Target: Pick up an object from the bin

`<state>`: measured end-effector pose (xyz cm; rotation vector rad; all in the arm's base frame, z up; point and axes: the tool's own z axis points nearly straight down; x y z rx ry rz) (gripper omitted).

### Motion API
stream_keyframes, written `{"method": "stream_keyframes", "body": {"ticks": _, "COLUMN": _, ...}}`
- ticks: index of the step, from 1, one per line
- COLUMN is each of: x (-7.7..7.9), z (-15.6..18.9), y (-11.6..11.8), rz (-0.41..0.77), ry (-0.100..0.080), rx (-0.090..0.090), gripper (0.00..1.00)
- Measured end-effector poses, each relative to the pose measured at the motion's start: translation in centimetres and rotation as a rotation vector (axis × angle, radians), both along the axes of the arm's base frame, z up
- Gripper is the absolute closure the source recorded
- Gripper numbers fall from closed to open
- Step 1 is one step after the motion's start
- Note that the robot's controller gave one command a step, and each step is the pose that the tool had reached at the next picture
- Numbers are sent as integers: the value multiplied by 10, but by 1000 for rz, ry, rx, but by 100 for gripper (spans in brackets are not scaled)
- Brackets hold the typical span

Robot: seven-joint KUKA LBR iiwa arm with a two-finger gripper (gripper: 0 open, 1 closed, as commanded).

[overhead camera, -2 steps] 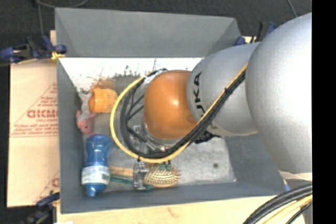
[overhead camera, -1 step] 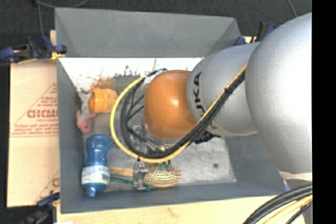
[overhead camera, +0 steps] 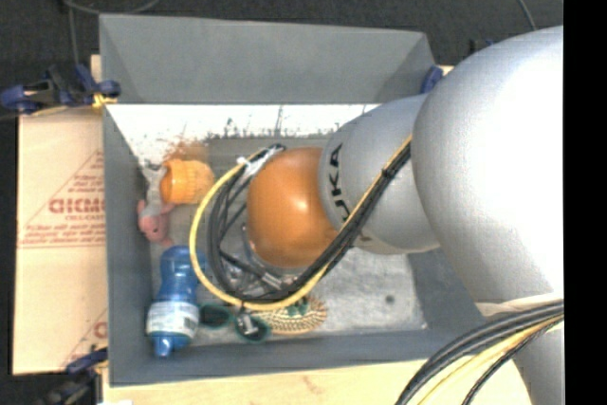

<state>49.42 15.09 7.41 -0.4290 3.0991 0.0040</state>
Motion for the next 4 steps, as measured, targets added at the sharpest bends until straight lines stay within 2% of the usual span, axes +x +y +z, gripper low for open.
{"method": "stream_keyframes", "body": {"ticks": 1, "x": 0, "z": 0, "y": 0, "rz": -2, "ry": 0, "rx": 0, "gripper": 100}}
{"method": "stream_keyframes", "body": {"ticks": 2, "x": 0, "z": 95, "y": -16, "rz": 31, "ry": 10, "rx": -4, "gripper": 100}}
{"method": "stream_keyframes", "body": {"ticks": 3, "x": -1, "z": 95, "y": -15, "rz": 30, "ry": 11, "rx": -2, "gripper": 0}}
{"method": "stream_keyframes", "body": {"ticks": 4, "x": -1, "z": 95, "y": -15, "rz": 29, "ry": 11, "rx": -2, "gripper": 0}}
